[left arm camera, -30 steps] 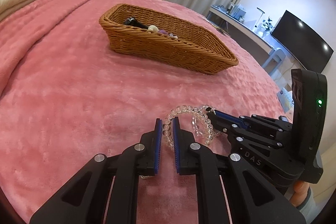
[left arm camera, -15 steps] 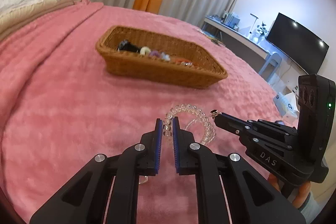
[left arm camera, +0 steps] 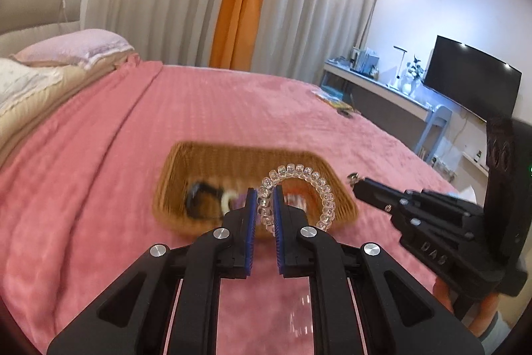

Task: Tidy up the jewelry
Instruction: 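Lower both bracelets into the basket and open both tools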

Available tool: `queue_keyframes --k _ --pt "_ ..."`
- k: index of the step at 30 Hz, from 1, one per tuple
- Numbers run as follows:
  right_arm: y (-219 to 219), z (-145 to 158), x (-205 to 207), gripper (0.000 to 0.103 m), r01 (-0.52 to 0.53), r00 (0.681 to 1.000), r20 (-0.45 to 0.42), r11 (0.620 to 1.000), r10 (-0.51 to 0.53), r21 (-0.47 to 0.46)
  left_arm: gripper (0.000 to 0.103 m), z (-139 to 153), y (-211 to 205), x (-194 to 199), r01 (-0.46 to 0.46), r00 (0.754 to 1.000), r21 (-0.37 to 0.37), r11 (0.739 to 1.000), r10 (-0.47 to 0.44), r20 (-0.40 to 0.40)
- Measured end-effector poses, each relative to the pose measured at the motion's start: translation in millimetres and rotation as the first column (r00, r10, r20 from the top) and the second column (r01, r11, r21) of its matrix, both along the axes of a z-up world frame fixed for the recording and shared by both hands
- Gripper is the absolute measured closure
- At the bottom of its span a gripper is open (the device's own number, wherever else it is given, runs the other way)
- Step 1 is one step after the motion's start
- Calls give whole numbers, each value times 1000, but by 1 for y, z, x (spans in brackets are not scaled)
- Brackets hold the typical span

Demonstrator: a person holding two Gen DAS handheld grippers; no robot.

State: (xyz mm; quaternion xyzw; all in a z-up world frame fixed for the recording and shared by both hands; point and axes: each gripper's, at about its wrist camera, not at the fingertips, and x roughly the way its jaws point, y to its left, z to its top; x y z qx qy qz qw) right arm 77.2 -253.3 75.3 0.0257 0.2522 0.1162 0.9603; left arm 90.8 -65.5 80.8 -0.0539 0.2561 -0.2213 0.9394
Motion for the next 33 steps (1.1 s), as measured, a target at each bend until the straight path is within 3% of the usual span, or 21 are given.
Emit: queue_keyframes --k 5,10,15,23,25,28,30,33 --pt "-18 -21 53 102 37 997 -71 998 -34 44 95 -7 -16 43 -6 1000 10 1000 6 -12" --pt "-35 -52 91 102 62 986 -163 993 -44 104 95 -37 -26 85 -24 997 20 1000 25 -73" --pt "-40 -73 104 102 91 972 -225 991 -67 96 95 -62 -32 103 -20 992 41 999 25 -121" --pt "-41 -82 106 102 95 966 -250 990 -66 103 93 -72 -33 111 -28 987 53 998 36 -156" --pt "-43 -79 103 101 100 969 -237 990 -75 98 86 -72 -32 109 -23 987 54 998 31 -158" --pt "-47 -73 97 101 97 970 -234 987 -65 125 66 -66 -28 101 -30 988 39 999 36 -150" --pt "-49 -67 87 101 94 973 -224 985 -60 143 63 -57 -23 91 -23 991 24 999 27 -134" --pt "-50 -57 68 97 85 977 -208 983 -50 161 48 -42 -11 68 -21 994 3 1000 21 -106"
